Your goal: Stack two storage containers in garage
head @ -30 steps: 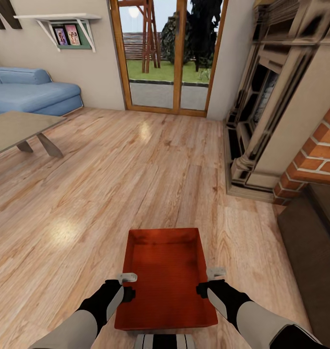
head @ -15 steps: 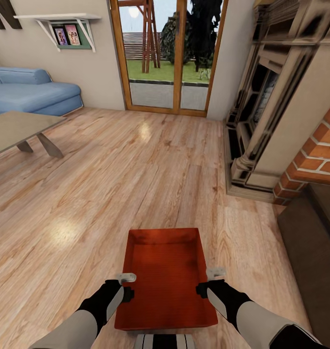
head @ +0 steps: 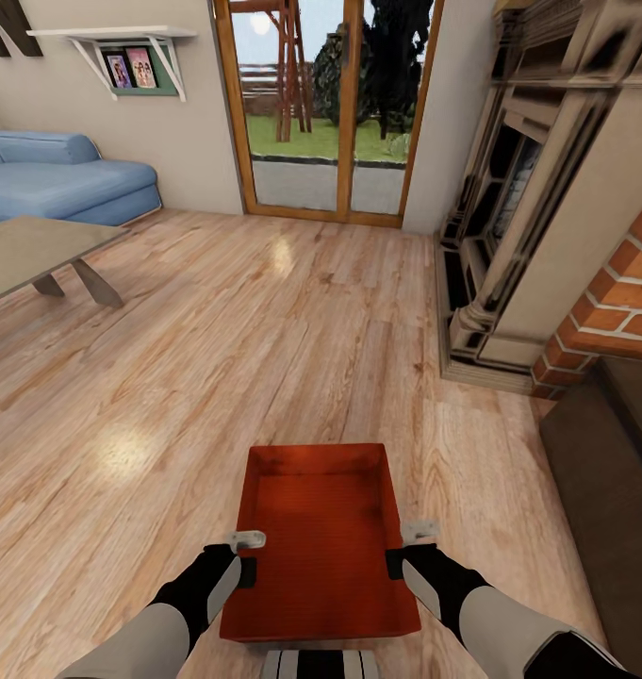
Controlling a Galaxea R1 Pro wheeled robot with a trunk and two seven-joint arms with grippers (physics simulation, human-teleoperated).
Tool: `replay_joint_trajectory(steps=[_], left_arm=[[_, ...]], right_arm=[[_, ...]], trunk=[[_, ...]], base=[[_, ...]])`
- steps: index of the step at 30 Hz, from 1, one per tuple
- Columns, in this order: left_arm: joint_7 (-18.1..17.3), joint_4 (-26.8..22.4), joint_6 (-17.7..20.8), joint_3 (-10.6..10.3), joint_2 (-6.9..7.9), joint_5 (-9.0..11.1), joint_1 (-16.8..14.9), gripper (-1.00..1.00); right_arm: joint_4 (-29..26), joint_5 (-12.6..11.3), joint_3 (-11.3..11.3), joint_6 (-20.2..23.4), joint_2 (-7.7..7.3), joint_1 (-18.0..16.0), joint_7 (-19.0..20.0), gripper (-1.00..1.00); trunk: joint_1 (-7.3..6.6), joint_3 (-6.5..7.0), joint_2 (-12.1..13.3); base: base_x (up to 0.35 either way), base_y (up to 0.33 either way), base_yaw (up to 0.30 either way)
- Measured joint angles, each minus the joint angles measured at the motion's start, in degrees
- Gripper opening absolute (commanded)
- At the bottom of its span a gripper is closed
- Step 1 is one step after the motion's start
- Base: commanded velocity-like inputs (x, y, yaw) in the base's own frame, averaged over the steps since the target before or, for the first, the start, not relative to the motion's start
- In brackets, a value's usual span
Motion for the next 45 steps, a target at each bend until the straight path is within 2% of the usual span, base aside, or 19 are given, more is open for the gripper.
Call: replay_joint_trajectory(steps=[5, 45], left_arm=[[-0.12, -0.03, 0.01, -0.01, 0.01, -0.02, 0.00, -1.00], [-0.67, 0.01, 0.25, 0.03, 0.00, -0.49, -0.01, -1.00]], right_arm=[[-0.02, -0.01, 0.00, 0.01, -0.02, 0.00, -0.01, -1.00], [-0.05, -0.27, 0.19, -0.08, -0.18, 0.01, -0.08, -1.00]], trunk=[[0.00, 0.00, 0.00], [-8.78, 7.18, 16.03]], base=[[0.000, 0.000, 0.000], [0.000, 0.000, 0.000]])
